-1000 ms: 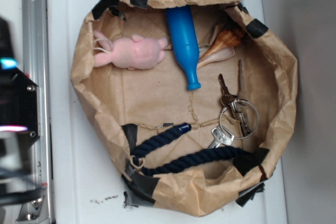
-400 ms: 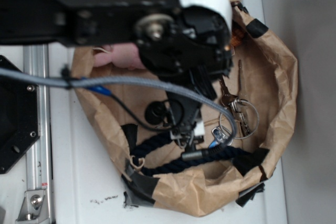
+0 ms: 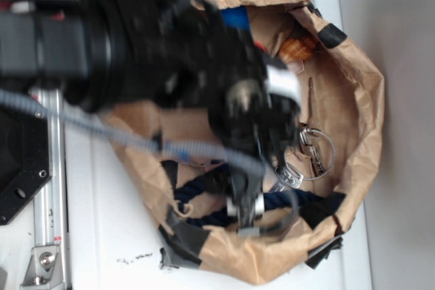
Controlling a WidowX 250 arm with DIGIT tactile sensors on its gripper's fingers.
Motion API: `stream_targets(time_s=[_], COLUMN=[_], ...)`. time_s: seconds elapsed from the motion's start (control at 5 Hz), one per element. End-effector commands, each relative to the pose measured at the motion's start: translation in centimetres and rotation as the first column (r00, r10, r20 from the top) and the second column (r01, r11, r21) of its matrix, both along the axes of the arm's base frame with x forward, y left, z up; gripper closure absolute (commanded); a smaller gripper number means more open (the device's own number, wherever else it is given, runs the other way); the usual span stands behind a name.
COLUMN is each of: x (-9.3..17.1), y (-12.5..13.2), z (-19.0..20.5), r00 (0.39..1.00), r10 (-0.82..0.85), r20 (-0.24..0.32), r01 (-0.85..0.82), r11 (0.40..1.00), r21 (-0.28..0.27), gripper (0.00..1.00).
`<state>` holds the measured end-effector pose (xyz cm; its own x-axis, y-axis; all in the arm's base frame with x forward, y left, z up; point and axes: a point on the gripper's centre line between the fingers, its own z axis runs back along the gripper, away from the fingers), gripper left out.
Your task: Grab the blue rope.
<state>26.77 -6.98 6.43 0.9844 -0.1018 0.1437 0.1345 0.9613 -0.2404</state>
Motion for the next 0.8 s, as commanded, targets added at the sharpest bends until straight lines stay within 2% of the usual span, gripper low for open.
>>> stream_targets(time_s=[0.0,0.4,0.6], x=[-0.1,-0.2,-0.5], y=[-4.1,-2.9,-2.2], z=[-1.6,-6.6,-7.2], r00=[0.995,0.99,0.99], r10=[-0.098,-0.116,-0.089], r20=[0.005,-0.082,-0.105], r01=[0.097,0.126,0.106], r11=[0.991,0.983,0.981], r21=[0.094,0.131,0.162], gripper=[0.0,0.0,0.13])
